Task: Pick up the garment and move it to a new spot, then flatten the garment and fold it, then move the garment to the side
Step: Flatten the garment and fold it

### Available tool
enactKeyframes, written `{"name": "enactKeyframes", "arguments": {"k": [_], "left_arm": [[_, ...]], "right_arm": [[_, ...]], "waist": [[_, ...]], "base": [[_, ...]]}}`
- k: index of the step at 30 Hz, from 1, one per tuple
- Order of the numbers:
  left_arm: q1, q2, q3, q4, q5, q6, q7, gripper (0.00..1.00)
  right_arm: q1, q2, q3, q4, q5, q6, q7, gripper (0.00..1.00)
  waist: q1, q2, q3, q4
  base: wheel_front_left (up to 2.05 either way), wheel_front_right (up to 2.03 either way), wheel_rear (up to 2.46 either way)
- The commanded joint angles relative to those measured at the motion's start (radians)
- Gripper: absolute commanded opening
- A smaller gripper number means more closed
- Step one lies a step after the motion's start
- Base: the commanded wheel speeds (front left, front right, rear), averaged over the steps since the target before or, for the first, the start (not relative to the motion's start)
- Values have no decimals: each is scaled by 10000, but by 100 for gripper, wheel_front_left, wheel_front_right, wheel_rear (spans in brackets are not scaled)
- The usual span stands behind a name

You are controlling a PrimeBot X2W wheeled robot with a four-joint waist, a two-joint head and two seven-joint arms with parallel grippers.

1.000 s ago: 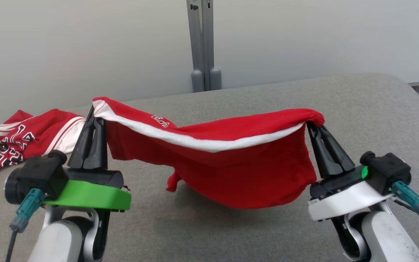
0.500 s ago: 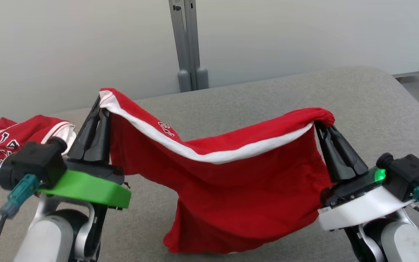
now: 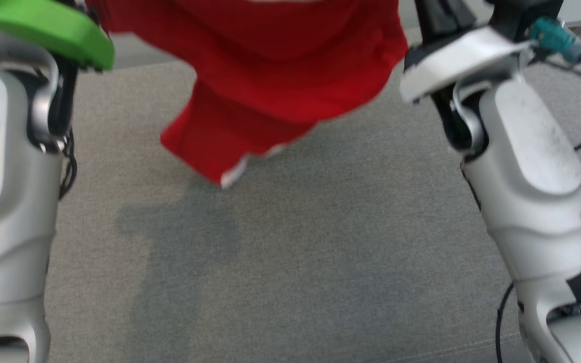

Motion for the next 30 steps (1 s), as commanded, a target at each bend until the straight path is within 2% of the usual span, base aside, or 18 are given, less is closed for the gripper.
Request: {"name": "enactKeyframes", "arguments": {"k": [1, 4, 7, 10, 13, 16, 21, 26, 30], "left_arm": [[-678, -60, 11, 467, 143, -44, -394, 0], [-1873, -326, -59, 1466, 455, -49, -1317, 0], [-2392, -574, -81, 2422, 476, -93, -2094, 0], [-2099, -779, -356, 3157, 508, -297, -2457, 0], [-1512, -950, -469, 3748, 300, -466, -2698, 0], [-830, -1064, -392, 4022, 59, -534, -2895, 0], [389, -908, -350, 3905, -55, -576, -3102, 0], [1701, -823, -107, 2968, -104, -402, -3169, 0], [3062, -862, 81, 1547, 79, -176, -3178, 0]], "right_arm": [[-706, 79, -174, 548, -98, -11, -376, 0], [-2028, 234, -541, 1783, -340, -12, -906, 0], [-2715, 309, -246, 2830, -809, -8, -1131, 0], [-2549, 270, -149, 3558, -646, -9, -1220, 0], [-1922, 323, 45, 3686, -469, -9, -1221, 0], [-1104, 327, 193, 3380, -210, -11, -1225, 0], [439, 331, 396, 2208, 364, -11, -1225, 0], [1857, 337, 766, 872, 572, -9, -1222, 0], [2961, 331, 850, -261, 581, -9, -1222, 0]], "waist": [[0, 0, 1261, 3], [0, 0, 1622, 93], [0, 0, 1982, 207], [0, 0, 2240, 349], [0, 0, 2465, 445], [0, 0, 2529, 492], [0, 0, 2459, 464], [0, 0, 2150, 422], [0, 0, 1671, 503]], "base": [[0, 0, 0], [0, 0, 0], [0, 0, 0], [0, 0, 0], [0, 0, 0], [0, 0, 0], [0, 0, 0], [0, 0, 0], [0, 0, 0]]}}
